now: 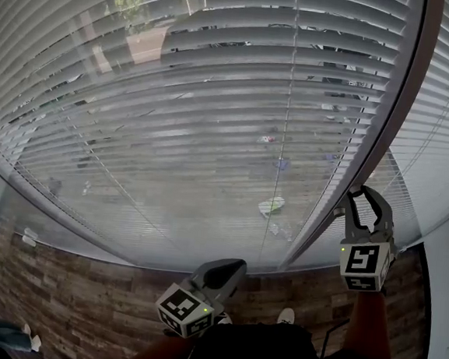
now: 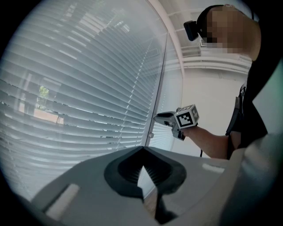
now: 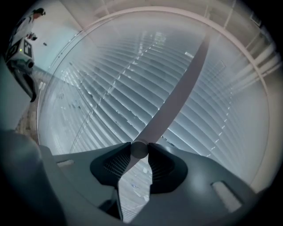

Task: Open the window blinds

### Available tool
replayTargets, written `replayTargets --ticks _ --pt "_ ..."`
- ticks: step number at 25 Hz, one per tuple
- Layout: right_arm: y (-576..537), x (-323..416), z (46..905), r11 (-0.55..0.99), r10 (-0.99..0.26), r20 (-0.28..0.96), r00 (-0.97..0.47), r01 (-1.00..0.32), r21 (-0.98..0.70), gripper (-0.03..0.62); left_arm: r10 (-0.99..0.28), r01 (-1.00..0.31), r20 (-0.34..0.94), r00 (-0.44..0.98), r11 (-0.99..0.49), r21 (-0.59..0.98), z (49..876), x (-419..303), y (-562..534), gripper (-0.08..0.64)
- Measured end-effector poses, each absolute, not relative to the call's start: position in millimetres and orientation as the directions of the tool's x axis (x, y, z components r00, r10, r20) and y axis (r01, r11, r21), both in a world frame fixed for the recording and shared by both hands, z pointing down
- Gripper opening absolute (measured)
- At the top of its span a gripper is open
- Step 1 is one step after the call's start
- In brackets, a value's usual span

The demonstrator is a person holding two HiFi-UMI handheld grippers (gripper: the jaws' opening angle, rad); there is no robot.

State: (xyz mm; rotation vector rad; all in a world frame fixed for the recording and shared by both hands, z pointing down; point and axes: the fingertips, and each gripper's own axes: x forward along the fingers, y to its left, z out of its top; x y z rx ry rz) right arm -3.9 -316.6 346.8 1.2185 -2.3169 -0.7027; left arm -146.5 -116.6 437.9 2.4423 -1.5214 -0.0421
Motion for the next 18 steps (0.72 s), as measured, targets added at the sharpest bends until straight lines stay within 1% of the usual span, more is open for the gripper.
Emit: replayTargets --ticks 11,14,18 --pt "-315.6 -4.4 353.5 0.353 -0.884 0.131 -0.448 -0.457 0.816 0.147 -0.882 -0.876 0.124 0.455 -0.418 0.239 441.4 -145.7 -117.8 0.000" --pt "-316.0 -4.4 353.6 0.346 -0.886 0.127 -0.446 -0.453 0.821 0.147 -0.883 -0.873 0.101 0.458 -0.425 0.240 436.9 -144.7 -118.7 0.000" --pt "-315.7 -4.6 354.0 0.351 -0.885 0.129 -0.448 -0.460 0.815 0.147 -0.882 -0.872 0.100 0.461 -0.428 0.238 437.2 -144.9 -118.5 0.000"
